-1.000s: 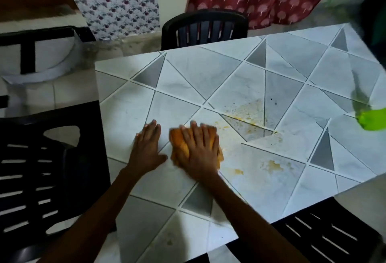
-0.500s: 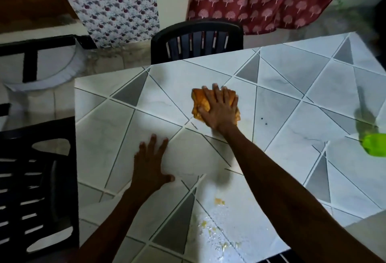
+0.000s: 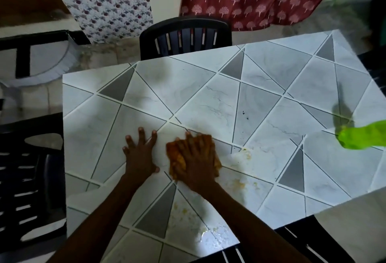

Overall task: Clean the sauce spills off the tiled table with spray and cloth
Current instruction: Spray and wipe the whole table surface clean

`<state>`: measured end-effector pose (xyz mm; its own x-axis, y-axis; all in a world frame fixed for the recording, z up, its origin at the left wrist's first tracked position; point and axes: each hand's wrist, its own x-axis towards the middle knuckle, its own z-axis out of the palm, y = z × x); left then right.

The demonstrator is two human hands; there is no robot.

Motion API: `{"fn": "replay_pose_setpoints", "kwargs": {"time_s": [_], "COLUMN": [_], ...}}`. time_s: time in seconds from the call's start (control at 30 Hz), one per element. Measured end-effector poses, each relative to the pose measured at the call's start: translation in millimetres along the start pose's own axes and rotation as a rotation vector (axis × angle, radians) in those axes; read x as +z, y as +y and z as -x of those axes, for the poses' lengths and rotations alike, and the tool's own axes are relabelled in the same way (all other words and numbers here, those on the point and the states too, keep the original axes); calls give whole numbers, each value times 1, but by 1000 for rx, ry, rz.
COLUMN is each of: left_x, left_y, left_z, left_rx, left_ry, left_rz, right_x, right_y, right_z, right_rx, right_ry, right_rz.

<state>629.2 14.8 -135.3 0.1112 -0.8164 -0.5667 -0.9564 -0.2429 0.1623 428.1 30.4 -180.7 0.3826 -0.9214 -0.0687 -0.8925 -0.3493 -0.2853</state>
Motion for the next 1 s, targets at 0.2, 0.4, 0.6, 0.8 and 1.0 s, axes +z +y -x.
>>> {"fn": "replay_pose_setpoints", "kwargs": {"time_s": [0.2, 0.4, 0.6, 0.8, 1.0], "left_x": [4, 3, 7, 8, 3], "left_y": [23, 38, 45, 39, 36], "left_z": [-4, -3, -11, -11, -12], "left_rx": [-36, -61, -107, -81, -63], "left_ry": [-11, 7, 51, -2, 6], "left_rz": [-26, -66, -133, -103, -112], "right_x": [-25, -58, -19, -12, -40], "right_y": [70, 156, 61, 46, 131], "right_z": [-118, -72, 48, -30, 9], "right_rx": [107, 508, 368, 92, 543], "right_ry": [-7, 3, 52, 24, 52], "right_rz": [96, 31, 43, 70, 48]}}
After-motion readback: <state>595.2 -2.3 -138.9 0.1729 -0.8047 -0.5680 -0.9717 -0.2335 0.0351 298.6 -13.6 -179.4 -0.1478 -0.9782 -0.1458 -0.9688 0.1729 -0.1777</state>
